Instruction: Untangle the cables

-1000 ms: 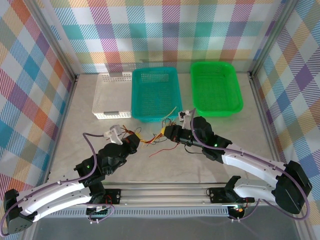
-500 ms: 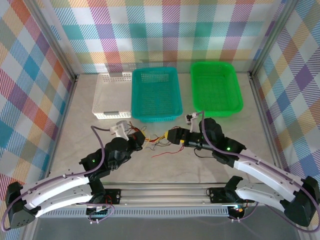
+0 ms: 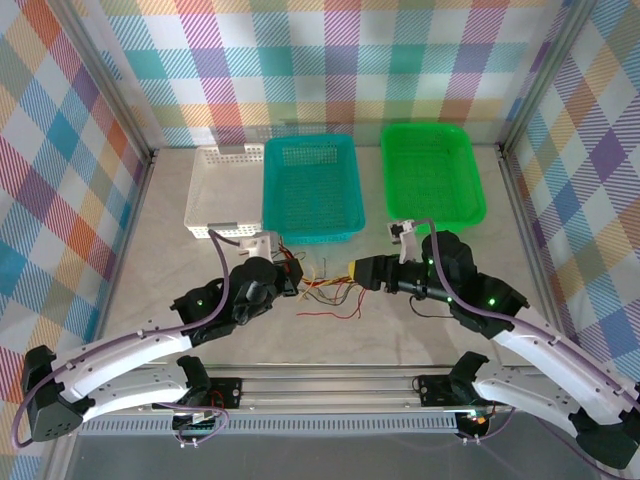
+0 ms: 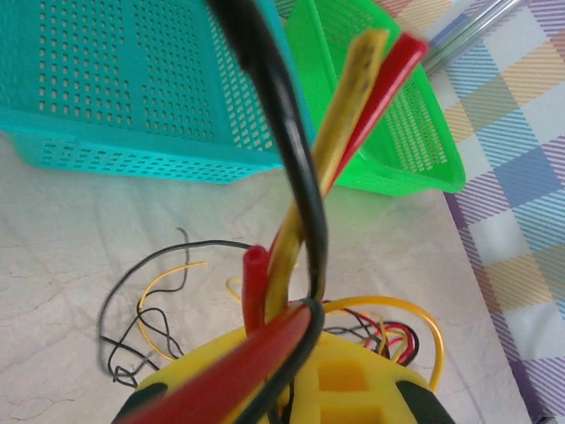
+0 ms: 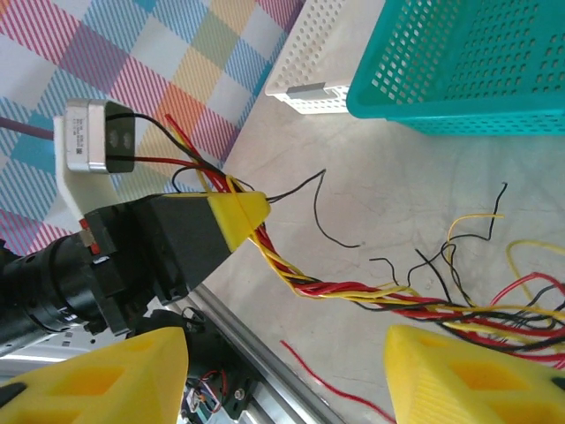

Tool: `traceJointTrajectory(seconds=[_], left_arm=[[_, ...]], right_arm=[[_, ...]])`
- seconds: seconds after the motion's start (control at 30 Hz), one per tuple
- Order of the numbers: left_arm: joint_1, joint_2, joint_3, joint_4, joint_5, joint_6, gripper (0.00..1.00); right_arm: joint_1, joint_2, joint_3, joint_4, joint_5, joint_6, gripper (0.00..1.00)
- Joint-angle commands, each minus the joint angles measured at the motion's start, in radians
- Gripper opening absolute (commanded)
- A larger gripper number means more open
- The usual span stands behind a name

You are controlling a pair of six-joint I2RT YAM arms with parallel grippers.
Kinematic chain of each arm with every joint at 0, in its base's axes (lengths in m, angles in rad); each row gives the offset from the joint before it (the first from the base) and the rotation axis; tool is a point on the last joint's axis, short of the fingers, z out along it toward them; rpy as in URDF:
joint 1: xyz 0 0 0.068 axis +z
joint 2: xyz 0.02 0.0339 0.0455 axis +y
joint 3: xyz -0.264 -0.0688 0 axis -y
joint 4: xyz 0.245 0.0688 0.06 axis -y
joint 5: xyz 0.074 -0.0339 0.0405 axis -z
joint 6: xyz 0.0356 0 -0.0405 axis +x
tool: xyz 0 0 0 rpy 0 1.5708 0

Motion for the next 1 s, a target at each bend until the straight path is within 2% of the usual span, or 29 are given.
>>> traceJointTrajectory(seconds=[0.0,0.17,0.33,0.43,0.47,0.57,0.6,0.67,0.87,0.97], left_arm=[[0.000,0.048,0.043,0.044,0.082,0.039,0.00],[0.001,0.078,0.035,0.105,0.164,0.053,0.00],[0.001,0.067,0.030,0.129,0.184,0.067,0.00],[0.001,0.066,0.032,0.131,0.190,0.069,0.00],[0.001,0.067,0.033,0.130,0.190,0.069,0.00],[0.001,0.073,0.032,0.131,0.194,0.069,0.00],[0.001,0.073,0.032,0.132,0.194,0.072,0.00],[0.001,0.070,0.036,0.127,0.191,0.075,0.00],[0.004,0.038,0.039,0.085,0.168,0.108,0.00],[0.007,0.019,0.034,0.071,0.167,0.123,0.00]], right_arm=[[0.001,0.067,-0.018,0.058,-0.065,-0.015,0.58],[0.008,0.158,-0.054,0.233,-0.141,-0.015,0.56],[0.016,0.234,-0.072,0.309,-0.145,-0.033,0.55],[0.021,0.271,-0.077,0.335,-0.150,-0.033,0.51],[0.023,0.277,-0.083,0.355,-0.156,-0.027,0.48],[0.029,0.284,-0.089,0.377,-0.167,-0.026,0.28],[0.029,0.284,-0.086,0.369,-0.159,-0.031,0.19],[0.029,0.276,-0.077,0.323,-0.124,-0.035,0.00],[0.026,0.198,-0.058,0.141,0.139,-0.024,0.00],[0.009,0.152,-0.067,0.110,0.197,-0.011,0.00]])
